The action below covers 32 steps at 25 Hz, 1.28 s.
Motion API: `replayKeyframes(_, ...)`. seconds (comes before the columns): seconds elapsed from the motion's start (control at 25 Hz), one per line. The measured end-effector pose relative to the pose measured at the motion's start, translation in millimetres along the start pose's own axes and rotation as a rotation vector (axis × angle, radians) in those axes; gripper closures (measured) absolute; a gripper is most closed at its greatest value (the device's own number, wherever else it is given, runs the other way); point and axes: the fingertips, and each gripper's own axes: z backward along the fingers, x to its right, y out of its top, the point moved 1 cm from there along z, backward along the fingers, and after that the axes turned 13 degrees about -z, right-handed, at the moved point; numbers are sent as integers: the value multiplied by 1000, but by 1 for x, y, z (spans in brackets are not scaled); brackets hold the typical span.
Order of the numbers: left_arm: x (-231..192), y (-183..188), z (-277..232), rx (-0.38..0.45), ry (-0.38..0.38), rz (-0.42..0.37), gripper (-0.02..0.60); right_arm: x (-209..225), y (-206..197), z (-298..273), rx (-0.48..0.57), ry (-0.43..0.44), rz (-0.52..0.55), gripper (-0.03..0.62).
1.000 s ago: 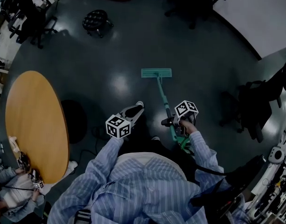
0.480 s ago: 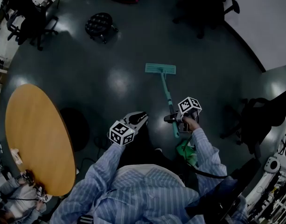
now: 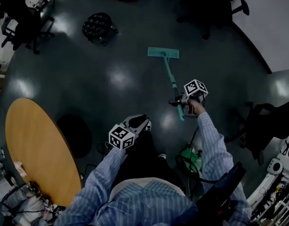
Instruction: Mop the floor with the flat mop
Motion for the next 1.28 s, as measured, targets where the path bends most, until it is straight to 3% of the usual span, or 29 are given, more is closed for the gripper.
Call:
replayKeyframes(0.24, -27, -4, -5, -4, 26, 49, 512, -37, 83, 7, 53, 7, 7, 478)
replayKeyframes(0.52, -46, -27, 7, -13, 88, 135, 512, -83, 156, -2, 86, -45, 34, 477)
replayKeyframes(0.8, -59, -49, 13, -23, 123, 174, 512, -116, 212, -6, 137, 7, 22, 477)
replayKeyframes(0.96, -64, -50, 15, -17, 127, 174, 512, -119, 219, -8, 149, 1, 22, 477)
replayKeyframes(1.28, -60, -38, 19, 8, 135, 158, 512, -100, 191, -14, 145, 9, -2, 482)
